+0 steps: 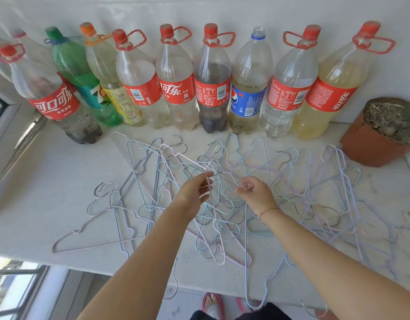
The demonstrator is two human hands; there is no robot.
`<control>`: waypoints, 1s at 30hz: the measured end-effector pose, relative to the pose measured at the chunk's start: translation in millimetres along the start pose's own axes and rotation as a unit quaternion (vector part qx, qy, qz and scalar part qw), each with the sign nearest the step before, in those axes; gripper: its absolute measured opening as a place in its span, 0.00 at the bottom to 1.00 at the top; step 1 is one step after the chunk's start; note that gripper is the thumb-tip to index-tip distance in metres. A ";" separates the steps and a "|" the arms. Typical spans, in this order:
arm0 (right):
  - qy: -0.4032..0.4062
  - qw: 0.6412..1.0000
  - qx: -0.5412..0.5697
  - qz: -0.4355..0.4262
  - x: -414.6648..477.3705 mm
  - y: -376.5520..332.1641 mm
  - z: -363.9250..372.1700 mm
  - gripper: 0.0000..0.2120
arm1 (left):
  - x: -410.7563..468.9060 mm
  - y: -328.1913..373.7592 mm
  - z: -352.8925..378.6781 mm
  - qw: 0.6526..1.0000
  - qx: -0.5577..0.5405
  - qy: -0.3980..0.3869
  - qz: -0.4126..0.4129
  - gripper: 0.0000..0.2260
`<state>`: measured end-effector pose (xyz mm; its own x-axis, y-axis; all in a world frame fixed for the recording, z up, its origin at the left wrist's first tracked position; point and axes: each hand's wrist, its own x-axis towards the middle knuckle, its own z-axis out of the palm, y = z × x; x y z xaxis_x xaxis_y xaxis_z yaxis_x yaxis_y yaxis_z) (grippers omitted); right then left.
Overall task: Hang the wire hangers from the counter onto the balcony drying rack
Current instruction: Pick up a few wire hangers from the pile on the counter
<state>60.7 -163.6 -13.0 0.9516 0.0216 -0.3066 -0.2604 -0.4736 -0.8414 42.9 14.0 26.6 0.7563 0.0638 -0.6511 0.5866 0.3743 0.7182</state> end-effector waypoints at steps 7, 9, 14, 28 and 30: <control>0.012 0.985 -0.170 0.021 22.8 -3.0 11.6 0.13 | -28.4 2.6 -26.5 0.995 -0.063 0.035 0.063 0.11; 0.029 0.982 -0.187 0.031 23.5 -4.7 12.7 0.13 | -34.6 1.0 -32.0 0.995 -0.055 0.040 0.071 0.11; 0.030 0.967 -0.251 0.025 16.9 -10.4 13.3 0.10 | -45.0 -1.1 -39.2 0.994 -0.062 0.040 0.083 0.09; 0.045 0.999 0.000 -0.022 -5.4 -18.7 -10.1 0.08 | -62.9 -3.0 -41.6 0.997 -0.043 0.014 0.068 0.13; 0.047 0.998 0.034 -0.018 -10.2 -24.7 -16.2 0.07 | -65.8 -0.8 -40.2 0.997 -0.027 -0.006 0.077 0.15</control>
<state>60.1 -166.5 18.1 0.9707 -0.0478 -0.2356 -0.2339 -0.4132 -0.8801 -18.9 46.7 58.9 0.8395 0.1133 -0.5315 0.4478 0.4097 0.7947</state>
